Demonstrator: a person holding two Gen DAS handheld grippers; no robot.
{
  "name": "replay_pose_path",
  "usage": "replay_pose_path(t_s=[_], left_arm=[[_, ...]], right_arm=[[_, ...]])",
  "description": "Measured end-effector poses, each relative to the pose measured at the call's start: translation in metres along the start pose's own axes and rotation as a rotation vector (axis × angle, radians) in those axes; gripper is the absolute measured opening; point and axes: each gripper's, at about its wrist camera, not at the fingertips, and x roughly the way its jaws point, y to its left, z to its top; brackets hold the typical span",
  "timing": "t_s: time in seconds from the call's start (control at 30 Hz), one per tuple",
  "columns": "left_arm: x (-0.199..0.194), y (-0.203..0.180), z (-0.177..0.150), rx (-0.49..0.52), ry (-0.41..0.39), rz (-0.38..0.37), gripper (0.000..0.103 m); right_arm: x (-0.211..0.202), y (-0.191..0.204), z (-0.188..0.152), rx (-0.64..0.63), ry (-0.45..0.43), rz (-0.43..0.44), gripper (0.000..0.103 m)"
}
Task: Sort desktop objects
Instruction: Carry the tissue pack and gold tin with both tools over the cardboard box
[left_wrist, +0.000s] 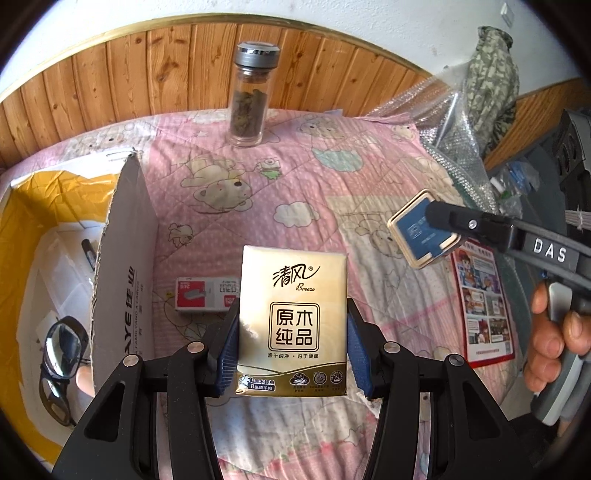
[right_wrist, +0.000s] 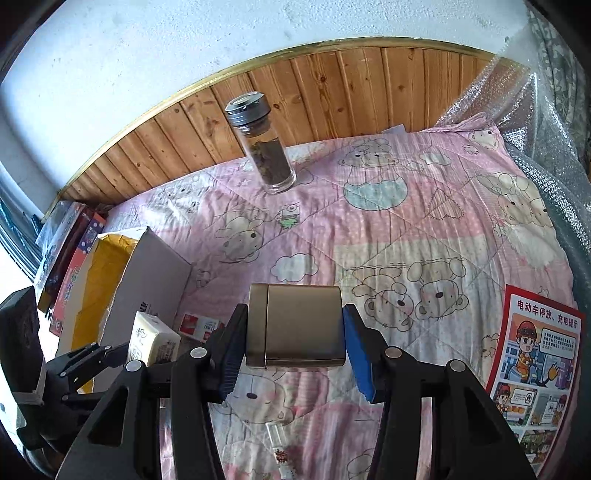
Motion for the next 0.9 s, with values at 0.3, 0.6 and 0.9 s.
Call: replay_pose_path(t_s=[0.3, 0.6, 0.9], left_arm=[[-0.033, -0.016, -0.006, 0.061, -0.041, -0.032, 0.053], [-0.061, 0.001, -0.017, 0.052, -0.079, -0.025, 0.053], [-0.077, 0.022, -0.024, 0.027, -0.103, -0.034, 0.053]], right_arm=[[-0.014, 0.040, -0.018, -0.051, -0.014, 0.005, 0.052], [-0.018, 0.074, -0.025, -0.104, -0.029, 0.013, 0.052], [-0.026, 0.112, -0.029, -0.168, -0.057, 0.038, 0.052]])
